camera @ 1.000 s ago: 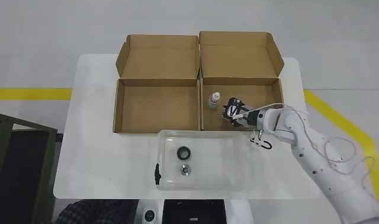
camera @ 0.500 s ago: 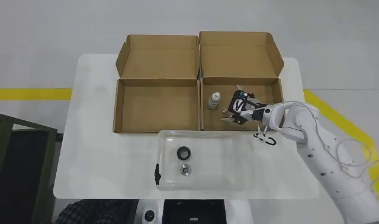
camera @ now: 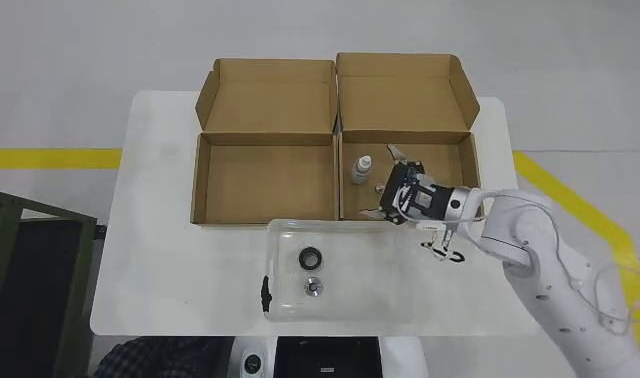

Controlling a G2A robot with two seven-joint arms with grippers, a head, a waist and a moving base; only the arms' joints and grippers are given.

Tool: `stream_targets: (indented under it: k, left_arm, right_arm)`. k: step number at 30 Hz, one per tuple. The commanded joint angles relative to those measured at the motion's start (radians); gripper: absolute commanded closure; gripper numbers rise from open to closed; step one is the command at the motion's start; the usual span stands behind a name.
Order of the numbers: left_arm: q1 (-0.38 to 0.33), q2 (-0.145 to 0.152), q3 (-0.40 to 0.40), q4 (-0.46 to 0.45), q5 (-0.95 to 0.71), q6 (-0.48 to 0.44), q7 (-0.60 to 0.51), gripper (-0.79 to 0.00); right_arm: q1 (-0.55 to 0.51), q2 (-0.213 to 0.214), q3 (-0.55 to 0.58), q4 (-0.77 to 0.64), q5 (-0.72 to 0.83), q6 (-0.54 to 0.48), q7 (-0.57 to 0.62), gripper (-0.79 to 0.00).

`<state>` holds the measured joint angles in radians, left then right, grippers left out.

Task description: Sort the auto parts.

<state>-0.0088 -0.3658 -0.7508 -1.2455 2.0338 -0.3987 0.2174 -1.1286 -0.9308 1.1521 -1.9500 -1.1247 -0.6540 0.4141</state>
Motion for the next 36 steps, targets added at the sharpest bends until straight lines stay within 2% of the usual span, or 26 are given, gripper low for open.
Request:
stream_targets:
  k: [1,7,21,36]
  left_arm:
    - [0.000,0.000,0.000,0.000,0.000,0.000,0.000,-0.785]
    - [0.000,0.000,0.000,0.000,0.000,0.000,0.000,-0.785]
    - [0.000,0.000,0.000,0.000,0.000,0.000,0.000,-0.785]
    - [0.000,0.000,0.000,0.000,0.000,0.000,0.000,-0.785]
  right_arm:
    - [-0.009,-0.002,-0.011,-0.024,-0.002,0.002,-0.001,-0.785]
    - [-0.024,-0.012,-0.079,-0.066,-0.019,0.005,-0.008,-0.785]
    - [0.001,-0.051,-0.262,-0.042,-0.094,-0.004,-0.034,-0.785]
    - [0.009,-0.079,-0.362,0.014,-0.179,-0.017,-0.044,-0.785]
